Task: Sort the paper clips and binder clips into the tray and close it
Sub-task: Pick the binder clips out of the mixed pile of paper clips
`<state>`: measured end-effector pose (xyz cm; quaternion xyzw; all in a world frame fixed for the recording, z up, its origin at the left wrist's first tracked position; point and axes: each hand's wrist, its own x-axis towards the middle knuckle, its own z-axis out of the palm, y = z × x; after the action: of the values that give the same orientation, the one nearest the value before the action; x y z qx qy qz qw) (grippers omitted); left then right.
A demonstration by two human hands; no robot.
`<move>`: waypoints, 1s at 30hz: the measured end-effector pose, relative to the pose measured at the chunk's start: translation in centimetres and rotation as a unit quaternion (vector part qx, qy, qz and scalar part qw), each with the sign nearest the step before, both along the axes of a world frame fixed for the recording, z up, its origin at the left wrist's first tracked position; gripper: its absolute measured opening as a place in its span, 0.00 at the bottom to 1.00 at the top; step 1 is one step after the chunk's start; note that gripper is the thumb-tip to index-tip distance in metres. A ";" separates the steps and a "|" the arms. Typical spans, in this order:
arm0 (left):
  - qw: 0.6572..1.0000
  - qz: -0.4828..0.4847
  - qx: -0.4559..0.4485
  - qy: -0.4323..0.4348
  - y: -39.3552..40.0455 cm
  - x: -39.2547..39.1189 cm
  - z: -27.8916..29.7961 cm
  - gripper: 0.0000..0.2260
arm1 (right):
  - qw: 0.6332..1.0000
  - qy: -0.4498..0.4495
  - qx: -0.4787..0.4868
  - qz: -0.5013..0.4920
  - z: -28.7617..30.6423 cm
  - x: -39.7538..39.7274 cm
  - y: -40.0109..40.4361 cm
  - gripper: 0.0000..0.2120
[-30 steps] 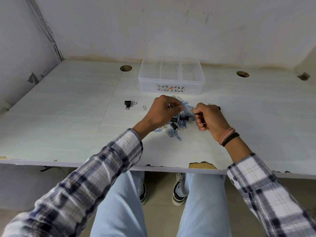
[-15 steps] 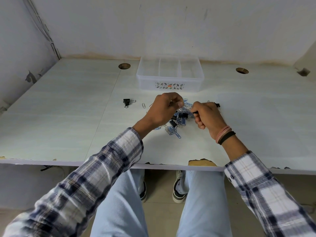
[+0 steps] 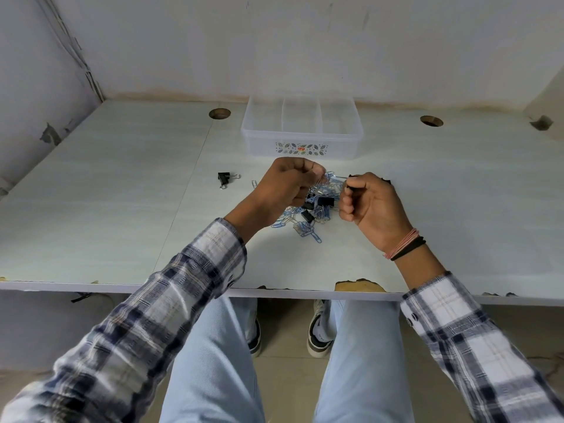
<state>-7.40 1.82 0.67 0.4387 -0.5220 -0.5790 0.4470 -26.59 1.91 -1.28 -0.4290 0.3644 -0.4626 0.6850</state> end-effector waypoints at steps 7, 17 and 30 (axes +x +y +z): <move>0.999 -0.011 0.019 0.031 0.1 -0.1 -0.5 0.06 | 0.992 -0.099 0.077 0.011 0.5 -0.2 -0.2 0.11; 0.999 -0.016 0.014 0.034 0.4 -0.4 -1.2 0.11 | 0.988 -0.114 0.100 -0.012 0.4 -0.3 -0.3 0.11; 0.995 -0.049 0.061 0.060 0.5 0.1 -0.6 0.12 | 0.985 -0.129 0.114 -0.009 0.4 -0.4 -0.3 0.12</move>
<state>-7.27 2.27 0.03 0.4036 -0.4791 -0.6561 0.4207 -27.02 1.61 -0.89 -0.2815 0.3270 -0.4759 0.7664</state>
